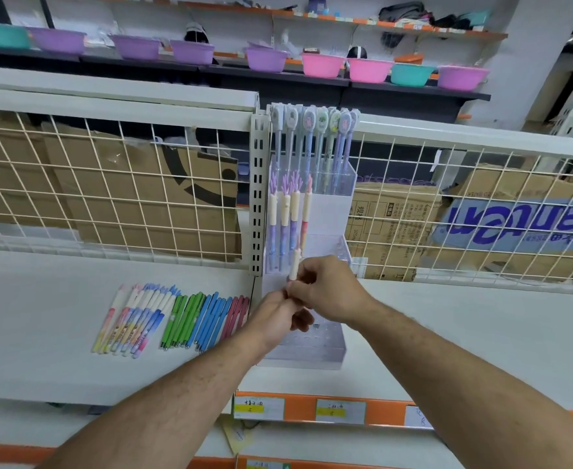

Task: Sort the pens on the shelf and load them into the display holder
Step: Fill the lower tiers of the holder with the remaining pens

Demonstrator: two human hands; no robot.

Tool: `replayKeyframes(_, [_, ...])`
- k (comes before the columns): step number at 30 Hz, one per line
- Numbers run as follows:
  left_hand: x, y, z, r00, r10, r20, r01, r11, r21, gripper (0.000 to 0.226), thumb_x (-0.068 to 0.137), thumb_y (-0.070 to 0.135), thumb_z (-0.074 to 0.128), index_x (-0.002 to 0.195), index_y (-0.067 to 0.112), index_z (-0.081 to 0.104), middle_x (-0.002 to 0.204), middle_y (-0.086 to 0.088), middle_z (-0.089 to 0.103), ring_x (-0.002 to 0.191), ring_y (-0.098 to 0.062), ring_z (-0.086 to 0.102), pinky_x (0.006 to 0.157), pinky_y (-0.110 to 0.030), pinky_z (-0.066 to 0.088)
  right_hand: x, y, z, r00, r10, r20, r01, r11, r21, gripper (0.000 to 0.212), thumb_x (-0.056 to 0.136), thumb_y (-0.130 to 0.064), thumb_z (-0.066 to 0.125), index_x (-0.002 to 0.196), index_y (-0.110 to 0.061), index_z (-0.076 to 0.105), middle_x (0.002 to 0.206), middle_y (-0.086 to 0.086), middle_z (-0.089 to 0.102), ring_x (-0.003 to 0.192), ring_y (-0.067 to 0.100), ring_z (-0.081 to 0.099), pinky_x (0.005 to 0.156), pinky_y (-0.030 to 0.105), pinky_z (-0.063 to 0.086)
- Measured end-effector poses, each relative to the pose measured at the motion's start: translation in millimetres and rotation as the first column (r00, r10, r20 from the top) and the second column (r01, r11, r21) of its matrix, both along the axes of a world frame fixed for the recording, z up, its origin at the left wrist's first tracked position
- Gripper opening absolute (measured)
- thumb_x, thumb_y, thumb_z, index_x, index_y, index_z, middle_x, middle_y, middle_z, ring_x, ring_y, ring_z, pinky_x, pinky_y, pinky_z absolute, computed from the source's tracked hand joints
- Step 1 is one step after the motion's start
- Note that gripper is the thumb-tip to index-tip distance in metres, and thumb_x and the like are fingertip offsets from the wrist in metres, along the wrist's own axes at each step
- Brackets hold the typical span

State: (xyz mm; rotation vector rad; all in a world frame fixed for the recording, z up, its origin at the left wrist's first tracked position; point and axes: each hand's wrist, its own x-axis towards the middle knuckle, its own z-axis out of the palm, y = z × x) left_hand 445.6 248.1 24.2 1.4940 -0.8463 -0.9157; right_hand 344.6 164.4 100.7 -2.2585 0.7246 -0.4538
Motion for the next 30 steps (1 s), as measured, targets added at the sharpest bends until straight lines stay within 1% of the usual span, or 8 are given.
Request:
replayKeyframes(3, [1, 0, 3, 0.995, -0.001, 0.101, -0.002, 1.0, 0.027, 0.016, 0.085, 0.037, 0.052, 0.09, 0.029, 0.066, 0.079, 0.001, 0.071, 0.077, -0.017, 0.067, 0.072, -0.034, 0.051, -2, -5, 7, 0.998, -0.042, 0.054, 0.042, 0.999, -0.015, 0.021, 0.089, -0.019, 0.074, 0.075, -0.005, 0.066, 0.07, 0.009, 0.07, 0.064, 0.021, 0.068, 0.062, 0.034, 0.054])
replayKeyframes(5, [5, 3, 2, 0.937, -0.003, 0.35, -0.037, 0.993, 0.109, 0.007, 0.083, 0.034, 0.056, 0.088, 0.034, 0.061, 0.085, 0.008, 0.067, 0.081, -0.014, 0.065, 0.066, -0.026, 0.048, -1, -13, 18, 0.984, -0.109, 0.141, 0.109, 0.994, 0.013, 0.023, 0.092, -0.02, 0.072, 0.08, -0.002, 0.065, 0.071, 0.013, 0.071, 0.059, 0.014, 0.07, 0.053, 0.03, 0.049])
replayKeyframes(7, [10, 8, -2, 0.773, -0.052, 0.633, -0.088, 0.978, 0.188, 0.011, 0.086, 0.025, 0.058, 0.093, 0.032, 0.062, 0.092, 0.01, 0.065, 0.086, -0.012, 0.063, 0.068, -0.027, 0.052, 1, -21, 33, 0.96, -0.17, 0.221, 0.165, 0.985, 0.042, 0.023, 0.095, -0.02, 0.069, 0.083, -0.001, 0.065, 0.07, 0.011, 0.071, 0.052, 0.005, 0.066, 0.049, 0.026, 0.043])
replayKeyframes(10, [11, 13, -4, 0.555, -0.181, 0.812, -0.098, 0.955, 0.28, 0.02, 0.09, 0.021, 0.058, 0.106, 0.022, 0.069, 0.108, 0.003, 0.063, 0.103, -0.017, 0.057, 0.084, -0.031, 0.051, 5, -31, 49, 0.936, -0.224, 0.273, 0.234, 0.972, -0.006, 0.019, 0.096, -0.024, 0.066, 0.085, -0.009, 0.067, 0.073, 0.005, 0.072, 0.058, 0.006, 0.068, 0.051, 0.031, 0.047])
replayKeyframes(12, [9, 13, -2, 0.489, -0.233, 0.841, -0.099, 0.943, 0.318, 0.022, 0.092, 0.023, 0.057, 0.111, 0.021, 0.069, 0.113, 0.001, 0.06, 0.108, -0.019, 0.053, 0.089, -0.034, 0.05, 9, -33, 52, 0.934, -0.23, 0.272, 0.253, 0.966, -0.053, 0.018, 0.097, -0.026, 0.064, 0.084, -0.013, 0.067, 0.079, 0.006, 0.072, 0.074, 0.02, 0.072, 0.061, 0.04, 0.057])
replayKeyframes(15, [7, 12, 0, 0.446, -0.251, 0.859, -0.11, 0.937, 0.331, 0.023, 0.094, 0.022, 0.055, 0.113, 0.021, 0.068, 0.116, 0.0, 0.06, 0.111, -0.02, 0.051, 0.09, -0.034, 0.049, 15, -35, 52, 0.94, -0.233, 0.249, 0.265, 0.958, -0.106, 0.02, 0.097, -0.029, 0.063, 0.083, -0.015, 0.065, 0.081, 0.007, 0.071, 0.079, 0.026, 0.072, 0.07, 0.044, 0.06])
replayKeyframes(24, [7, 13, -6, 0.408, -0.231, 0.883, -0.105, 0.949, 0.297, 0.022, 0.094, 0.021, 0.055, 0.113, 0.02, 0.066, 0.114, 0.0, 0.059, 0.108, -0.019, 0.049, 0.086, -0.033, 0.048, 26, -32, 42, 0.969, -0.218, 0.113, 0.242, 0.932, -0.271, 0.02, 0.093, -0.025, 0.063, 0.077, -0.013, 0.063, 0.068, 0.0, 0.066, 0.068, 0.023, 0.065, 0.064, 0.039, 0.057])
replayKeyframes(30, [8, 11, -9, 0.404, -0.209, 0.891, -0.111, 0.955, 0.274, 0.021, 0.094, 0.02, 0.055, 0.112, 0.021, 0.066, 0.112, 0.002, 0.058, 0.107, -0.019, 0.049, 0.083, -0.032, 0.047, 27, -31, 34, 0.97, -0.236, 0.063, 0.244, 0.935, -0.258, 0.018, 0.093, -0.025, 0.062, 0.08, -0.013, 0.066, 0.069, 0.001, 0.069, 0.069, 0.022, 0.067, 0.063, 0.039, 0.058])
